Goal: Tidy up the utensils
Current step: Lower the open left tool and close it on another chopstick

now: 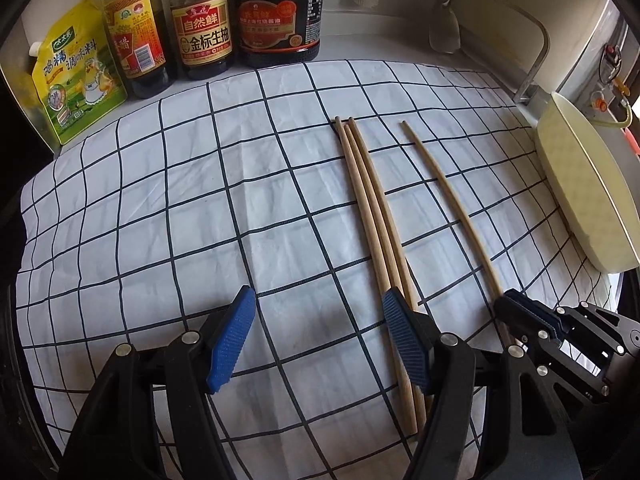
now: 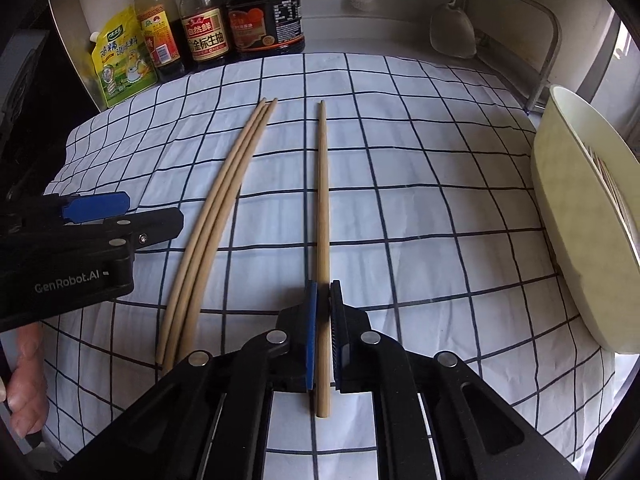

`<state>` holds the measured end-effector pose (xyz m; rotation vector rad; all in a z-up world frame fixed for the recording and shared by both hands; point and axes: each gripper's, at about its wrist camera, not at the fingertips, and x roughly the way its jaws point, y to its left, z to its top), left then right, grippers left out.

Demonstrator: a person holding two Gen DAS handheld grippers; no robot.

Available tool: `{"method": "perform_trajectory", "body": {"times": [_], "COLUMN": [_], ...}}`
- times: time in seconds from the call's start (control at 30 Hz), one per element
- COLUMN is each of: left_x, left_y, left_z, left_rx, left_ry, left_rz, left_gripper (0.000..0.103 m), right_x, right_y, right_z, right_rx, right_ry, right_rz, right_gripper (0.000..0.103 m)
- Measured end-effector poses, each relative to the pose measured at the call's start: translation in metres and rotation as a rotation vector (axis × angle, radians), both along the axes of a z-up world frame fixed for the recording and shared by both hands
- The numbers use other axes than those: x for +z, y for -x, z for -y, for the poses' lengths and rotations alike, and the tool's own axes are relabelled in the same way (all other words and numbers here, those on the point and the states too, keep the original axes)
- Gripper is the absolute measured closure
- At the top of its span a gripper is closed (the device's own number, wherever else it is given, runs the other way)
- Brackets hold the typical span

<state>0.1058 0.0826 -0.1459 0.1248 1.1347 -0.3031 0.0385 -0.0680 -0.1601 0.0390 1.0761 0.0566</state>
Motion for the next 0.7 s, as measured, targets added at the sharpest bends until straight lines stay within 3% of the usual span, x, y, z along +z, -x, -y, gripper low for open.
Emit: {"method": "perform_trajectory", "body": {"times": [0.23,0.47,0.7], "left_x": [-0.006,-0.006,-0.008], "left_y": [-0.002,-0.002,-0.002], "left_z": [0.005,0.007,0.009], "left_rx": [-0.002,0.003,0.004], "left_ry": [-0.013,-0.015,-0.022], "left_rz": [-0.006,-0.003,0.007], "left_gripper": [0.037,0.037,0.030], "right_x": [-0.001,0.001,-0.002], "right_y": [0.001,-0.004,-0.008], "right_z": [0.013,0.012,0.013], "right_rx": [-0.029,-0.021,-0.031], "right_ry": [-0.008,0.006,0.019], "right_rz": [-0.006,0.007,0.002], "right_gripper": [0.096,0.083,0.077]}}
